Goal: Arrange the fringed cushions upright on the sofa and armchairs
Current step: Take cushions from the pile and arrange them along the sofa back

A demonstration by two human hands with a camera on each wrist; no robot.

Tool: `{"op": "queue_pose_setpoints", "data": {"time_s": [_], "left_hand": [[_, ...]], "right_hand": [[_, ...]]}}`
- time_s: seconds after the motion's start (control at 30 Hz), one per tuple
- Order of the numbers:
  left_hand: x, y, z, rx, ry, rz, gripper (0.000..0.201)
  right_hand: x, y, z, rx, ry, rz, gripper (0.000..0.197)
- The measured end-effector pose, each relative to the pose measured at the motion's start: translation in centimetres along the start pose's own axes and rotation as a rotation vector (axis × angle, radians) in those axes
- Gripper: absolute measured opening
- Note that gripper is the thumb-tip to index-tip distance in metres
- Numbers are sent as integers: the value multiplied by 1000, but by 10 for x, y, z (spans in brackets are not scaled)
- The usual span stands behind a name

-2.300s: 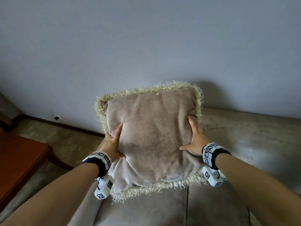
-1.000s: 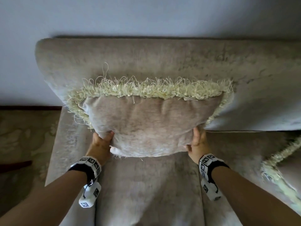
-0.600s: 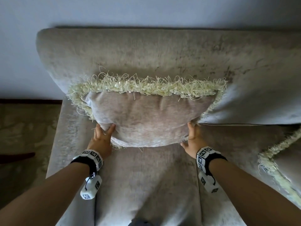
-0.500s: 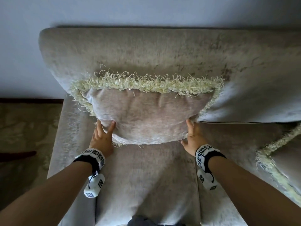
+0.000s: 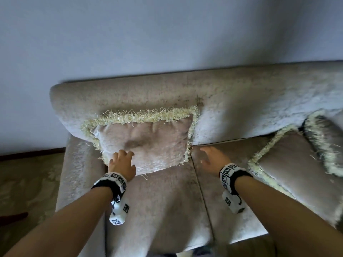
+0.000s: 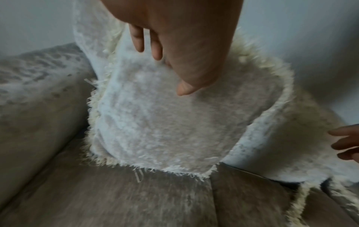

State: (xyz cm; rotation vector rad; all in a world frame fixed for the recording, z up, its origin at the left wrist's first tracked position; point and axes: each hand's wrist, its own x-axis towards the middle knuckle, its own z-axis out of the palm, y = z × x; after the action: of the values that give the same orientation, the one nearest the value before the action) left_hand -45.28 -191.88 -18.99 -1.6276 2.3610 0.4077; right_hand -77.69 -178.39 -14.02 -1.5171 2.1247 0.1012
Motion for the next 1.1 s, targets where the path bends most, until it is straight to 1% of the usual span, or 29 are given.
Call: {"op": "queue_pose_setpoints", "data": {"time_s": [0.1,0.17,0.3,0.4,0.5,0.6,0.67,0.77,0.83,0.93,0.97,1.07,1.1], "left_hand": [[-12,31,-35,-74,-33,121,41],[-18,53,-58,-71,-30,188,39],[-42,105,-93,-47,49,257,39],[-70,155,-101,-56,109,297,39],[-96,210,-96,-62,137,343,40],[-115,264,-86,-79,162,397,39],[-127,310,-78,-49,133,439,38],[-138,376,-71,12,78,510,40],[-138,421,-68,23,65,553,40],[-137,488,-61,33,33,642,41],[-136,507,-58,40,14,680,42],[-121,565,-40,56,-7,760,43],[-125,567,-39,42,-30,771,44]], "right_hand": [[-34,21,-28,-14,49,29,50],[-53,38,-51,-15,89,42,48],[-99,79,-86,25,167,57,46],[-138,121,-97,85,212,81,45],[-184,164,-96,51,254,101,47],[-224,206,-89,43,251,126,48],[-252,241,-83,86,261,170,47],[-280,295,-74,158,312,225,50],[-298,329,-74,182,327,278,50],[-322,376,-72,241,368,380,48],[-330,388,-71,261,362,412,48],[-344,435,-61,335,382,485,46],[-349,436,-58,341,368,486,46]]}}
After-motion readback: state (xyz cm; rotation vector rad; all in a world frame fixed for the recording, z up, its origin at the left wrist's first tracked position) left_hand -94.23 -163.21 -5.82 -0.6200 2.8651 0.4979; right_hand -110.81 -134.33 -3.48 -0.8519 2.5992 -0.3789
